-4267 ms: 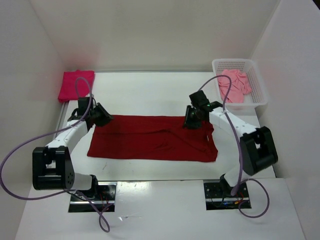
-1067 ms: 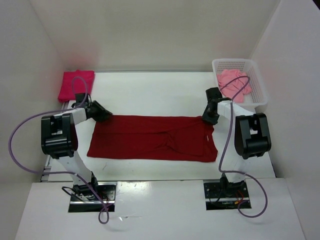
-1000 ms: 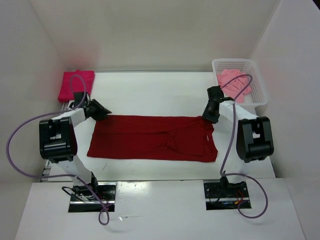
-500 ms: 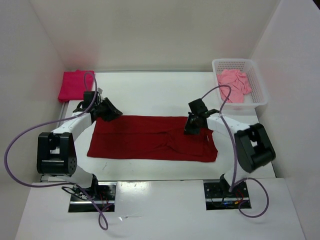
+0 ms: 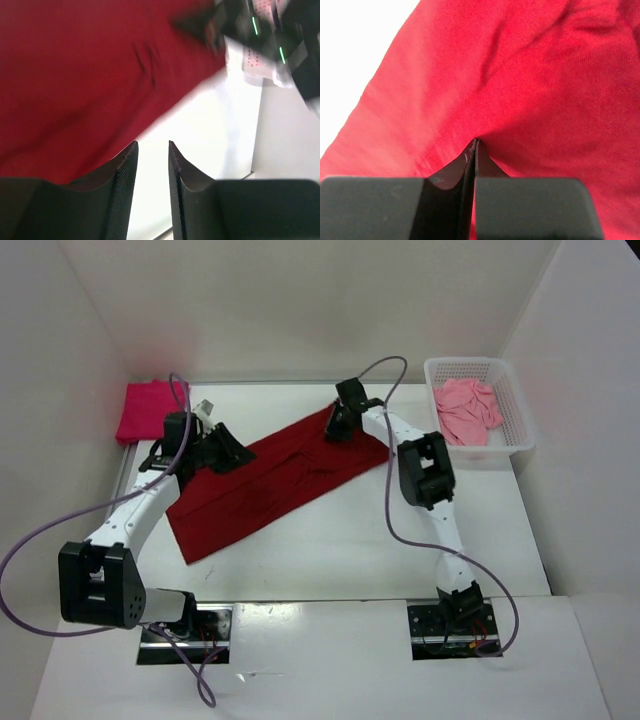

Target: Fold and stack the t-shirts

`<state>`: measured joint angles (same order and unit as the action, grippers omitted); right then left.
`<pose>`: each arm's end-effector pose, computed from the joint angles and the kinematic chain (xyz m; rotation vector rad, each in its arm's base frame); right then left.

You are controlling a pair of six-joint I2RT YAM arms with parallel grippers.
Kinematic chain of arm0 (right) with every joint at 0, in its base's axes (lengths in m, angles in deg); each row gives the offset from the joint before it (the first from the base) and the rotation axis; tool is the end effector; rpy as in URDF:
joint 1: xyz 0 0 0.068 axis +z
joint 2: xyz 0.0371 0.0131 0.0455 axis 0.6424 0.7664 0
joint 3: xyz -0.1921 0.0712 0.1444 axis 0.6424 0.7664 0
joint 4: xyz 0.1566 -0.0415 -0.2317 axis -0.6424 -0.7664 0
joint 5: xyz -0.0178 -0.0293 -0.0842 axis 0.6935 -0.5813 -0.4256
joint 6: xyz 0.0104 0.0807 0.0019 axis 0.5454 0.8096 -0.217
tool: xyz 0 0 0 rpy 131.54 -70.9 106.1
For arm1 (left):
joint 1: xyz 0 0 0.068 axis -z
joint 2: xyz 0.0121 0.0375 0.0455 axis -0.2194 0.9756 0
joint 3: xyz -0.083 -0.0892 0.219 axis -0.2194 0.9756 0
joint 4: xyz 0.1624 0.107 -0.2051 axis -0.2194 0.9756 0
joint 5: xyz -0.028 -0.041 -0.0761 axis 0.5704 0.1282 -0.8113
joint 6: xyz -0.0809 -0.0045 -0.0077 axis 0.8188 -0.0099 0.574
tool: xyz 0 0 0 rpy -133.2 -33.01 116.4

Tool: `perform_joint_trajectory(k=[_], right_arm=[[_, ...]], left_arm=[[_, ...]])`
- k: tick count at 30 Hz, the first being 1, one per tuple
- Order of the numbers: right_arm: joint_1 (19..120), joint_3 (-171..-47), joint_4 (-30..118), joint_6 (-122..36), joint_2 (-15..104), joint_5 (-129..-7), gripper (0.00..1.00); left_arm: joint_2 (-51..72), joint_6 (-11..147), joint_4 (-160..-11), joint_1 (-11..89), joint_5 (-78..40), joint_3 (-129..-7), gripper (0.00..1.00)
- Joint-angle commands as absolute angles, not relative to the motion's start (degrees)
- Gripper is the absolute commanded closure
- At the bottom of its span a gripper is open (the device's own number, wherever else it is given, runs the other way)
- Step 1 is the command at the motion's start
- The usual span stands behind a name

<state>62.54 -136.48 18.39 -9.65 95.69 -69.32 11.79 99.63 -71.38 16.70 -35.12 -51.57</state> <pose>0.4824 0.2095 0.0921 0.3520 2.6173 0.5530 0.3505 -0.0537 0.2318 -0.5090 2.1807 -0.9230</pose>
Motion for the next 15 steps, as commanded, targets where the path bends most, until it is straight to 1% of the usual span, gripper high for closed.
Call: perform_joint_trajectory(k=[1, 2, 3, 4, 5, 6, 7, 8, 9, 10, 11, 12, 13, 14, 15], right_arm=[[62.2, -173.44, 8.12, -14.19, 113.6, -70.67, 0.99], [62.2, -185.41, -2.38, -14.98, 117.74, -71.2, 0.97], [62.81, -197.28, -7.01, -15.86, 125.26, -73.03, 0.93], [62.82, -211.14, -11.23, -16.39, 126.99, -72.18, 0.89], [62.82, -203.28, -6.57, -16.39, 121.44, -70.17, 0.84], [62.82, -195.19, -3.83, -16.39, 110.42, -67.97, 0.82], [63.52, -180.67, -1.1, -17.7, 104.74, -69.26, 0.8], [64.39, -173.65, 1.71, -18.5, 99.2, -71.18, 0.77], [65.01, -159.74, 8.0, -19.11, 93.32, -72.68, 0.68], [65.54, -153.25, 11.28, -18.6, 82.38, -72.7, 0.62], [65.54, -147.53, 13.93, -17.63, 77.66, -71.91, 0.58], [65.54, -137.38, 17.61, -16.41, 73.7, -70.34, 0.53], [66.15, -132.49, 19.21, -15.35, 67.66, -66.67, 0.53], [67.99, -127.75, 20.88, -13.08, 65.25, -65.41, 0.53], [69.66, -119.17, 24.46, -11.75, 63.66, -64.36, 0.72]], left_arm=[[8.85, 99.57, -68.48, 16.98, -36.14, -53.48, 0.62], [8.24, 99.56, -67.17, 16.98, -35.27, -53.48, 0.61], [7.27, 98.95, -66.46, 16.98, -35.26, -52.96, 0.61], [7.26, 98.34, -65.93, 16.98, -34.65, -52.95, 0.61], [6.74, 98.33, -65.93, 16.98, -34.64, -52.95, 0.61], [6.74, 98.33, -65.93, 16.98, -34.64, -52.95, 0.61], [6.74, 98.33, -65.93, 16.98, -34.64, -52.95, 0.61], [6.74, 98.33, -65.93, 16.98, -34.03, -52.95, 0.61], [6.74, 98.33, -65.93, 16.98, -34.03, -52.95, 0.61], [7.96, 97.81, -65.93, 16.98, -34.03, -53.65, 0.61], [8.58, 97.8, -66.62, 16.98, -33.51, -53.66, 0.61], [9.28, 97.02, -66.63, 16.98, -33.5, -54.18, 0.65], [11.03, 97.01, -66.63, 16.11, -32.8, -54.19, 0.68], [11.74, 96.49, -66.63, 16.1, -32.8, -54.71, 0.73], [12.36, 96.49, -66.63, 15.4, -32.8, -54.71, 0.78]])
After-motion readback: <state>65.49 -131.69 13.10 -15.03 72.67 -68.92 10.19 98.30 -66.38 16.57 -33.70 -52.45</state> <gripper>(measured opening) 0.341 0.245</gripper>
